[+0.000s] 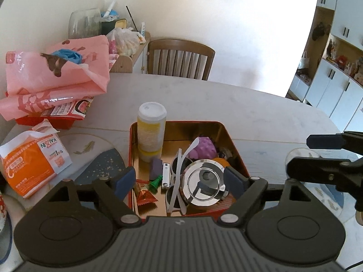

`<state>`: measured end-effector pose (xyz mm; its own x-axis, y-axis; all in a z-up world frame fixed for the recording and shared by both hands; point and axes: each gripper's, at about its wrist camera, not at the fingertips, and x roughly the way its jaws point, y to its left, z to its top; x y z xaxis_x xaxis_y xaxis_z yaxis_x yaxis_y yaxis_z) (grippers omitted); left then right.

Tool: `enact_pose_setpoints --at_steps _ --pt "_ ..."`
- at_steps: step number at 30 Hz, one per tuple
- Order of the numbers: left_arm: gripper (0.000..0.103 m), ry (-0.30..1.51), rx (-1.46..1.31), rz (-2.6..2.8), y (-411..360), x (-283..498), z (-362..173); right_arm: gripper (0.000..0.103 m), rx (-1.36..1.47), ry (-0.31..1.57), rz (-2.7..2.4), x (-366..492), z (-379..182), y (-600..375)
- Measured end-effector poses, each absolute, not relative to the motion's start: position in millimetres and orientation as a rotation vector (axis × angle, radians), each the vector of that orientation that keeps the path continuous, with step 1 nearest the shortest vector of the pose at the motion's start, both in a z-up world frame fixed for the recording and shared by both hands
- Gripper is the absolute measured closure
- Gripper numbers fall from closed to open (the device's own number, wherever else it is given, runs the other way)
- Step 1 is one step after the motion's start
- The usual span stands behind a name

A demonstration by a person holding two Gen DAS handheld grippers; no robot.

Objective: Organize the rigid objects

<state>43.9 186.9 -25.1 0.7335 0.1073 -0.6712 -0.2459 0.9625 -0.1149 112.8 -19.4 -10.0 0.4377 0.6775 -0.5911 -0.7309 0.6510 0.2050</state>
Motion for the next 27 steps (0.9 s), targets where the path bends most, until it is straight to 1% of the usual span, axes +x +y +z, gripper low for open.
enact_pose_setpoints --at_steps 5,7,9,11,21,27 --pt "0.018 0.731 -0.190 0.204 183 37 -21 0.000 -0.081 0.674 0.874 102 -6 -30" --pt "0.014 0.727 -0.193 0.192 183 33 -20 0.000 -0.087 0.672 0.869 97 -6 -33" --pt "0.005 0.722 -0.194 0.187 181 29 -19 0.000 -0.094 0.665 0.854 92 -6 -35" --pt "0.002 0.713 -0.188 0.183 178 25 -17 0.000 -0.092 0.660 0.836 89 -6 -38" --pt "0.002 0.701 -0.185 0.176 165 10 -7 0.000 -0.051 0.639 0.766 75 -8 -53" --pt "0.002 0.704 -0.185 0.203 162 6 -5 0.000 -0.033 0.658 0.760 69 -9 -59"
